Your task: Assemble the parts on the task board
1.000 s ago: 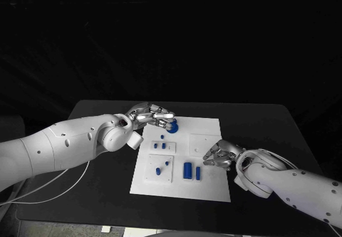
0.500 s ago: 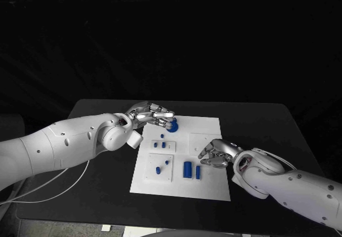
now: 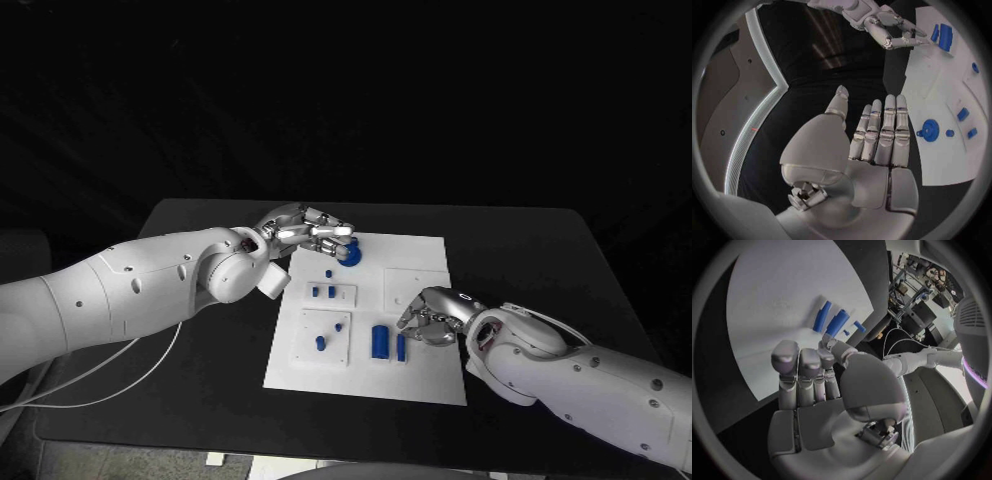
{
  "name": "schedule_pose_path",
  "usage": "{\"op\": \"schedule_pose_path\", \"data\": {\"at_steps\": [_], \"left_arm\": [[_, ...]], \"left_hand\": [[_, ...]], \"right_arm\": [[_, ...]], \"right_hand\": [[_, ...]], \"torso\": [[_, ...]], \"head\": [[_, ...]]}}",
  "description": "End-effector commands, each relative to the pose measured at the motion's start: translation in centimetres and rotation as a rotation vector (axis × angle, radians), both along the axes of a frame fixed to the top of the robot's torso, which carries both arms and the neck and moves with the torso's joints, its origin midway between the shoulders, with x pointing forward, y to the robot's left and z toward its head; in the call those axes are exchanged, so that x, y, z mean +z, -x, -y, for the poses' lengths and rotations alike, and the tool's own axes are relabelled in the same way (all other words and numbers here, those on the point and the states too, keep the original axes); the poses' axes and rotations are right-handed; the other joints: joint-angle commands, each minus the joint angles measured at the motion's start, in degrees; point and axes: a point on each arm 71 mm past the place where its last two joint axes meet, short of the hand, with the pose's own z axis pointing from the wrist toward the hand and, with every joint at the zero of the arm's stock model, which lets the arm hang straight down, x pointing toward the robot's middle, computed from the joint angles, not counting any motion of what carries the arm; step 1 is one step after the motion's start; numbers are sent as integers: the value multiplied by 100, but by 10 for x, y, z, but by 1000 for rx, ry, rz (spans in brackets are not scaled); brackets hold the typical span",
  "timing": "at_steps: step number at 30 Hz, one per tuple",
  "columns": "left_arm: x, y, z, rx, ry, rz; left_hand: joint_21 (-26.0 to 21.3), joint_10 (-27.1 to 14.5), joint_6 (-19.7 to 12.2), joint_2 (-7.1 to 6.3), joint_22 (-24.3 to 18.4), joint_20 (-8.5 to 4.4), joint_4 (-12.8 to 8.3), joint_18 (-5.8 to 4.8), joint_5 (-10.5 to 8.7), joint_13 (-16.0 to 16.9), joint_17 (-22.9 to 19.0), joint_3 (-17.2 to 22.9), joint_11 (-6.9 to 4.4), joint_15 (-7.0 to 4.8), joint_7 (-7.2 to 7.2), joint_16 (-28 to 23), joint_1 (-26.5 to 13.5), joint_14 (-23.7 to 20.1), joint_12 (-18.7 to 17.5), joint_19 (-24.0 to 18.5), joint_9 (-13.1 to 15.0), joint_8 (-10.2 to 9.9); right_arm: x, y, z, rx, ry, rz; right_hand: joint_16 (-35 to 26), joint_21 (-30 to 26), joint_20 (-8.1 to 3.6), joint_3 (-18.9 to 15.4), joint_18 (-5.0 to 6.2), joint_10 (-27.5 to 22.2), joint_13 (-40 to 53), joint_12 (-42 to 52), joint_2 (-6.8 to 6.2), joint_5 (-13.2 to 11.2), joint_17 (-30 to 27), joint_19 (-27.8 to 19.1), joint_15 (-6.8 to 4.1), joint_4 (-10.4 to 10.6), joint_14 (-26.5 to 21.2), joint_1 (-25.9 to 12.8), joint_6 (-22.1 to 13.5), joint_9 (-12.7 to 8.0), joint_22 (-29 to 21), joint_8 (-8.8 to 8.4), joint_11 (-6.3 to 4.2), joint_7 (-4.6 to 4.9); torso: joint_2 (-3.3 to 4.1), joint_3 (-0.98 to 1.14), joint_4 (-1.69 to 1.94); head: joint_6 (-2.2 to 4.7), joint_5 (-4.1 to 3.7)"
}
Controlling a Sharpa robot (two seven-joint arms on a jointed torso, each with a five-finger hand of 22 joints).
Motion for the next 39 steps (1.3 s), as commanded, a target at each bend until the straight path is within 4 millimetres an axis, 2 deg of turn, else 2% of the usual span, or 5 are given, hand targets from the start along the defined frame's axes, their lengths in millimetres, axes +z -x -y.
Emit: {"op": "schedule_pose_path", "data": {"at_steps": [1,20,39], "left_arm": [[1,0,2,-8,8,8],[1,0,1,-8,5,4],[0,0,2,-15,3,-4]], "left_hand": [[2,-10,1,60,-8,-2,1,-37,27,7,0,12,21,-4,2,-13,18,-44,-10,-48,2,0],[0,-28,-21,55,-8,0,7,-36,25,7,0,5,27,-2,11,-12,12,-47,-10,-51,1,-2],[-3,-50,-49,42,-9,2,11,-36,14,7,0,1,35,2,22,-12,12,-54,-11,-55,-1,-6]], "right_arm": [[-5,2,-1,15,48,1],[-16,7,-5,8,67,-6],[-23,6,-5,-54,100,57]], "right_hand": [[24,17,40,-13,39,25,7,40,67,-5,4,230,27,-36,18,-6,44,-5,619,-26,23,-10],[34,44,23,-111,16,52,-2,30,159,-51,8,226,10,-131,23,14,361,11,621,-19,-21,-87],[93,166,30,-202,-8,91,9,32,109,-170,50,233,17,-164,36,27,569,26,643,-18,-53,-139]], "torso": [[0,0,2],[-2,-1,-3],[0,-2,-3]], "head": [[-3,3],[-25,16],[-49,17]]}}
